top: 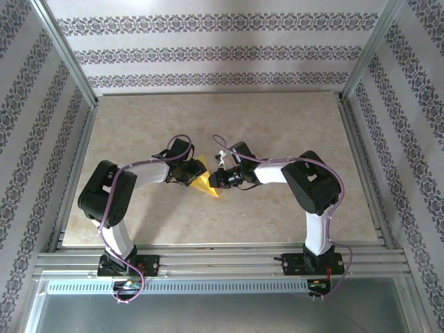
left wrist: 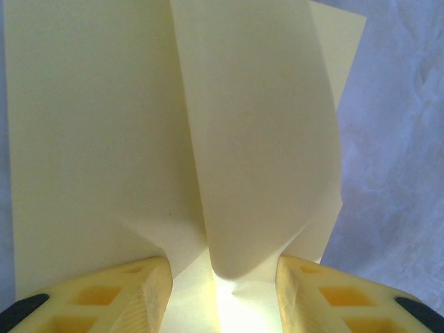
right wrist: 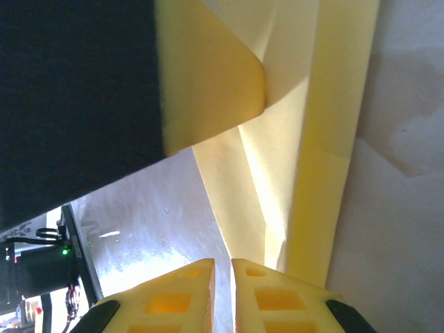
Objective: Fold a paper plane with a square sheet of paper (pick it up from the middle)
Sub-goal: Fourth fold the wing at the center of the table.
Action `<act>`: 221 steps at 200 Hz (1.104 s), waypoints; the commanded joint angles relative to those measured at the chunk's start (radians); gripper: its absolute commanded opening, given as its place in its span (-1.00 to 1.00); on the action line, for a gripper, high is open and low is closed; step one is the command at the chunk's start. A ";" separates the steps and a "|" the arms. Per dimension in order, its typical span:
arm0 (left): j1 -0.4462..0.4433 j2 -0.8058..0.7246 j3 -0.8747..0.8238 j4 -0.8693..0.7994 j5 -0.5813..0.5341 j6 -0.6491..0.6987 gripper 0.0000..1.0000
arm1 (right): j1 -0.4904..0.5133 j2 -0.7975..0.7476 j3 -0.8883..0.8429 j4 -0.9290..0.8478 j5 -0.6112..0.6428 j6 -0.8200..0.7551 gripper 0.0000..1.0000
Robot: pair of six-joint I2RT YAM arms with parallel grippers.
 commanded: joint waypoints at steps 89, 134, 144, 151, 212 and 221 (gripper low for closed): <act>0.008 0.086 -0.027 -0.157 -0.037 0.028 -0.04 | -0.010 0.043 0.031 -0.036 0.042 -0.027 -0.69; 0.007 0.082 -0.026 -0.158 -0.038 0.028 -0.04 | -0.013 0.053 0.031 -0.055 0.055 -0.029 -0.69; 0.007 0.082 -0.026 -0.158 -0.036 0.029 -0.04 | -0.013 0.055 0.031 -0.063 0.062 -0.030 -0.69; 0.008 0.080 -0.023 -0.160 -0.036 0.029 -0.04 | -0.013 0.056 0.032 -0.067 0.065 -0.030 -0.69; 0.007 0.030 0.022 -0.156 -0.011 0.046 -0.03 | -0.015 0.070 0.053 -0.168 0.129 -0.052 -0.70; 0.007 0.018 0.029 -0.145 -0.003 0.048 -0.02 | -0.015 0.073 0.057 -0.182 0.139 -0.055 -0.70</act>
